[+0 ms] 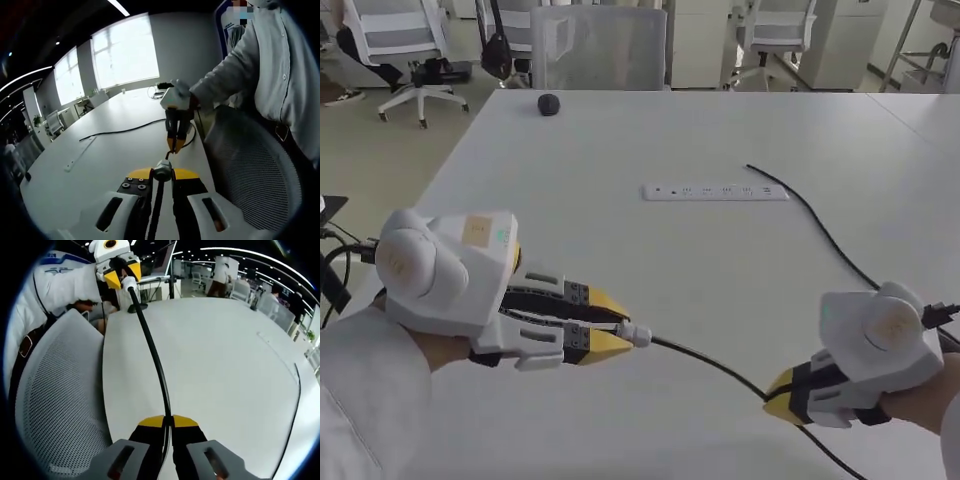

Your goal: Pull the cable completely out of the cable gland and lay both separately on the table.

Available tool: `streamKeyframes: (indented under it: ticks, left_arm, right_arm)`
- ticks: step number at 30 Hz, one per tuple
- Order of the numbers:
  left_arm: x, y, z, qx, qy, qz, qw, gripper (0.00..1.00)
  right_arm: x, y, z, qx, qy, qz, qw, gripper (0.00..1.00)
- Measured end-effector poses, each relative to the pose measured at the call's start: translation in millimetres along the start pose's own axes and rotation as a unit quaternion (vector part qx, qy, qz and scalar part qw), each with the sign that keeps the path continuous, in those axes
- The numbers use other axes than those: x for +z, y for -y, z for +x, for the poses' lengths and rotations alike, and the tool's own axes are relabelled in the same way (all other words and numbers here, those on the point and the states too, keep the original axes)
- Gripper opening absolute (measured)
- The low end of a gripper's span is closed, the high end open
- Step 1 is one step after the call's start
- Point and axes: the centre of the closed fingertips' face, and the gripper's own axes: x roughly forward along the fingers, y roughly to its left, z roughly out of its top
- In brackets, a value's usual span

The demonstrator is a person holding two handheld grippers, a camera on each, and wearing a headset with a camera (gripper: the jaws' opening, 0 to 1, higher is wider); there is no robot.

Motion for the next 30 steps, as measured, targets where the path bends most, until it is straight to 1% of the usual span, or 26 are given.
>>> streamKeyframes:
  ticks: [4,7,8,9,11,15,16,17,18,20,21,23,27,30]
  left_arm:
    - [-2.2,-0.7,-0.4,0.001,-0.003,-0.003,1.0000,0.15]
    - [-2.8,-1.4,-0.7,0.002,-0.004,-0.004,1.0000,0.15]
    - [-2.8,-1.4,-0.7,0.002,-0.003,-0.004,1.0000,0.15]
    - [-2.9,-1.6,-0.4,0.002,-0.004,-0.004,1.0000,0.15]
    - [-2.7,-1.6,0.1,0.002,-0.004,-0.005,1.0000,0.15]
    - [-2.1,-1.1,0.9,0.000,-0.003,-0.004,1.0000,0.15]
    - [-1.9,-1.1,1.0,0.000,-0.002,-0.004,1.0000,0.15]
    - [-1.8,-1.1,1.1,0.001,-0.002,-0.004,1.0000,0.15]
    - [-1.7,-1.0,1.2,0.000,-0.001,-0.005,1.0000,0.15]
    - [-1.7,-1.1,1.3,0.001,-0.001,-0.004,1.0000,0.15]
    - [-1.5,-1.0,1.4,0.000,-0.001,-0.004,1.0000,0.15]
    - [-0.9,-1.1,1.3,0.001,0.000,-0.004,1.0000,0.15]
    - [-0.1,-0.5,1.2,0.001,0.001,-0.003,1.0000,0.15]
    - [0.4,-0.1,1.6,0.000,0.002,-0.003,1.0000,0.15]
  right_arm:
    - [2.6,-1.1,-4.3,0.000,-0.002,0.000,1.0000,0.00]
    - [13.0,-5.9,-8.9,0.010,0.013,-0.001,0.9999,0.01]
    - [19.0,-7.2,-11.2,0.009,0.020,-0.001,0.9998,0.04]
    - [21.4,-7.5,-11.8,0.009,0.023,-0.002,0.9997,0.07]
    - [34.2,-10.3,-16.3,0.009,0.034,-0.009,0.9993,0.11]
    - [60.5,-16.6,-24.1,0.011,0.058,-0.029,0.9978,0.12]
    - [71.0,-19.6,-26.5,0.011,0.067,-0.037,0.9970,0.12]
    - [77.5,-22.0,-27.9,0.013,0.073,-0.042,0.9964,0.12]
    - [88.5,-26.4,-29.6,0.017,0.082,-0.051,0.9951,0.12]
    - [100.7,-32.4,-31.1,0.020,0.089,-0.060,0.9940,0.12]
    - [109.8,-36.7,-32.1,0.023,0.094,-0.069,0.9928,0.12]
    - [122.2,-42.8,-32.7,0.027,0.103,-0.082,0.9909,0.12]
    - [140.6,-52.0,-31.1,0.033,0.112,-0.104,0.9877,0.10]
    - [146.0,-53.3,-25.1,0.034,0.108,-0.112,0.9873,0.10]
